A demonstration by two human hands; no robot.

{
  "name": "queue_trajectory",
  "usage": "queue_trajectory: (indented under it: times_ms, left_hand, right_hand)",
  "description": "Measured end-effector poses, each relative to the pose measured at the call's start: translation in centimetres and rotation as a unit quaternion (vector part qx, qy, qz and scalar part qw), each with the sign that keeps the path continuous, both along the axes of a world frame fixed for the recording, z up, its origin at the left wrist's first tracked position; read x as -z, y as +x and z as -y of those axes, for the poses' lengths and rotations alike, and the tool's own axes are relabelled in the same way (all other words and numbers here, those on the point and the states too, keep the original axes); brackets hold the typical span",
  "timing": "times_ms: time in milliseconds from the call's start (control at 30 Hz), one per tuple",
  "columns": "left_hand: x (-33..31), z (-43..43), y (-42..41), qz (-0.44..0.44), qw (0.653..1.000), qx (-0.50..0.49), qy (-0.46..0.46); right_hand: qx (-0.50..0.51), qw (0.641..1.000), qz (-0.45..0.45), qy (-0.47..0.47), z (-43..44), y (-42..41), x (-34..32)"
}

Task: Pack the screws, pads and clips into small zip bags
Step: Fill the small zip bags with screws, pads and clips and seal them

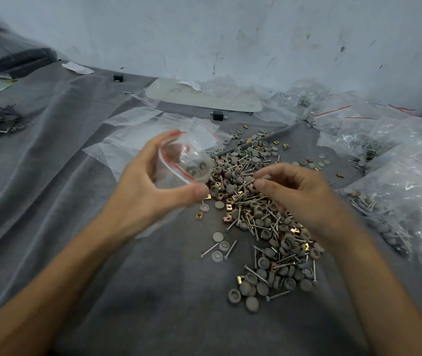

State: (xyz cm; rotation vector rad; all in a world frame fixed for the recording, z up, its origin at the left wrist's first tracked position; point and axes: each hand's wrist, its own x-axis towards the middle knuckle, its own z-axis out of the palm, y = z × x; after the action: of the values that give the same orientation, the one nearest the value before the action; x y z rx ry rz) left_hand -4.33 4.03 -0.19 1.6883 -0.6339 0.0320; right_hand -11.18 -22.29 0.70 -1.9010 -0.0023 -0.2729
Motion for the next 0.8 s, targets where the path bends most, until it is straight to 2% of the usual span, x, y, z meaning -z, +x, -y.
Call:
queue_trajectory:
  times_ms: [100,200,267,433,567,800]
  left_hand:
    - [-0.6,-0.9,0.7,0.008,0.999,-0.027,-0.043]
    - [-0.7,-1.6,0.9,0.019,0.997,-0.051,-0.061]
    - [-0.8,-2.0,1.1,0.031,0.996,-0.061,-0.065]
    - [-1.1,-2.5,1.3,0.027,0.991,-0.076,-0.103]
    - [-1.5,-2.5,1.3,0.022,0.988,-0.064,-0.135]
    - [-1.5,-2.8,1.5,0.019,0.988,-0.063,-0.138]
  right_hand:
    - [0.014,0.991,-0.036,-0.125,1.7,0.1,0.6]
    - [0.027,0.966,-0.075,-0.244,2.4,0.3,1.1]
    - [0.035,0.953,-0.073,-0.293,2.4,0.4,1.3]
    - [0.042,0.939,-0.059,-0.337,1.5,0.9,1.9]
    - [0.018,0.928,-0.078,-0.364,0.0,1.6,2.4]
    - [0.001,0.893,-0.122,-0.434,-0.4,2.4,2.4]
